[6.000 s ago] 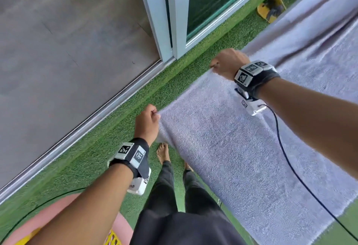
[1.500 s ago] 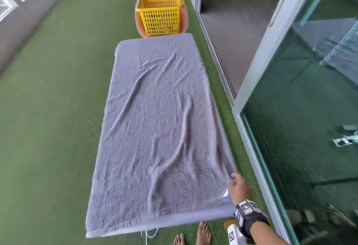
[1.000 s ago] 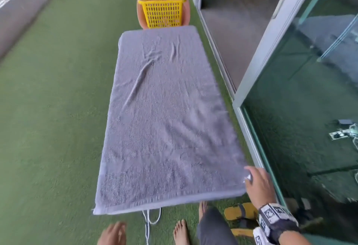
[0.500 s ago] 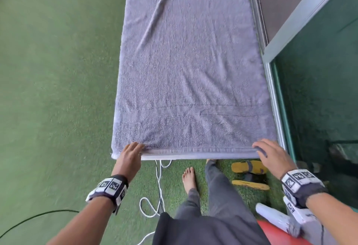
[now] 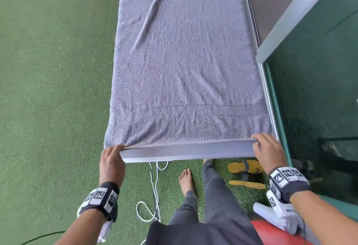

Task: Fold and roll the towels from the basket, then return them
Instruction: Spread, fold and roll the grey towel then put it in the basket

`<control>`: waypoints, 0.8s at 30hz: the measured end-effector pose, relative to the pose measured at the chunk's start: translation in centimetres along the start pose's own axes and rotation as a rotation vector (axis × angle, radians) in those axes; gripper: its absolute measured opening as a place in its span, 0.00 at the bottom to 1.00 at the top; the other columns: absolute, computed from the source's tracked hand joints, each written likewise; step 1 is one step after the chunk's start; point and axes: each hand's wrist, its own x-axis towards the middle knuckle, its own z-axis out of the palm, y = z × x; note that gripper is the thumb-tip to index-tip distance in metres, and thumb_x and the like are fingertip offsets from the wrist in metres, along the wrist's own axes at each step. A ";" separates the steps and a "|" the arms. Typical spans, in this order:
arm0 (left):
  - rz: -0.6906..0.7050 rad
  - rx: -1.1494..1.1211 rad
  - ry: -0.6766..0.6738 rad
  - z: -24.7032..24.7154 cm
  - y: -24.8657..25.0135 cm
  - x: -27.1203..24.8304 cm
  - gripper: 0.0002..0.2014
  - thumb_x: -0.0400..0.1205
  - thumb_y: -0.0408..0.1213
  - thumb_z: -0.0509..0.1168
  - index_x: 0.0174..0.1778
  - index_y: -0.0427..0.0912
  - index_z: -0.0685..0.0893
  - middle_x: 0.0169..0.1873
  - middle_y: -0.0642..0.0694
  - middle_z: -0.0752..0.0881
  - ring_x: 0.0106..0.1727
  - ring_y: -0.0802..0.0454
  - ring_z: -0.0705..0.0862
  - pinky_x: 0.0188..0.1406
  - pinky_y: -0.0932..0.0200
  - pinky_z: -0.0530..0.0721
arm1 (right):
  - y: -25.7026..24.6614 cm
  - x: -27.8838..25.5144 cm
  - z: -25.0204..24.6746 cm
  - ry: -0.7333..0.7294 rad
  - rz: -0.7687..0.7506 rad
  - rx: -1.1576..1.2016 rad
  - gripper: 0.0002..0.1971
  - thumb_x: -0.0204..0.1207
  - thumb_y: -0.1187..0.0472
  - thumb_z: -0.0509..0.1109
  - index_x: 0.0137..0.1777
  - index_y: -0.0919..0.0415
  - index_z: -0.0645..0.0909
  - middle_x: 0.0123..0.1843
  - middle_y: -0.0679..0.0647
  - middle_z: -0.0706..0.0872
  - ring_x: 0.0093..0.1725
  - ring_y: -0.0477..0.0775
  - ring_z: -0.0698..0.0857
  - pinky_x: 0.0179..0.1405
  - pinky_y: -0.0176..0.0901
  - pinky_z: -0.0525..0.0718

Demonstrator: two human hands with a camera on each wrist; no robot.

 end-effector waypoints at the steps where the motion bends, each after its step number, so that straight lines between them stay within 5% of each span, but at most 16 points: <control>1: -0.001 -0.012 0.002 -0.1 0.0 0.0 0.17 0.73 0.11 0.60 0.52 0.30 0.85 0.40 0.37 0.85 0.42 0.43 0.78 0.42 0.52 0.76 | 0.2 0.0 -0.1 0.007 0.012 0.036 0.11 0.74 0.72 0.67 0.53 0.62 0.86 0.55 0.55 0.86 0.50 0.57 0.84 0.54 0.52 0.83; 4: 0.092 -0.037 -0.005 -0.5 -0.2 0.2 0.14 0.73 0.10 0.62 0.47 0.30 0.83 0.37 0.39 0.85 0.39 0.51 0.74 0.40 0.56 0.74 | 0.9 -0.5 -0.6 0.031 0.007 0.079 0.11 0.72 0.76 0.69 0.50 0.65 0.88 0.57 0.57 0.84 0.52 0.59 0.83 0.55 0.48 0.79; 8: 0.187 -0.029 -0.071 -0.7 -0.9 0.2 0.13 0.72 0.11 0.66 0.39 0.33 0.85 0.33 0.45 0.83 0.36 0.52 0.76 0.38 0.56 0.75 | 1.4 -1.4 -0.6 0.067 -0.043 0.056 0.12 0.66 0.79 0.74 0.47 0.66 0.89 0.44 0.59 0.89 0.47 0.61 0.83 0.57 0.62 0.80; 18: 0.121 0.052 -0.058 -0.6 -1.9 -0.1 0.20 0.65 0.08 0.67 0.47 0.30 0.87 0.38 0.39 0.86 0.38 0.42 0.81 0.41 0.46 0.83 | 2.1 -1.4 -1.1 0.110 0.081 0.001 0.09 0.70 0.74 0.73 0.47 0.62 0.88 0.49 0.56 0.89 0.50 0.59 0.83 0.56 0.52 0.78; 24: 0.066 -0.002 0.033 -1.2 -3.2 -0.8 0.17 0.69 0.09 0.64 0.43 0.34 0.87 0.39 0.39 0.86 0.38 0.41 0.82 0.38 0.44 0.82 | 2.6 -2.2 -0.8 0.146 0.053 0.057 0.12 0.69 0.76 0.73 0.50 0.63 0.90 0.49 0.58 0.91 0.51 0.61 0.86 0.59 0.61 0.82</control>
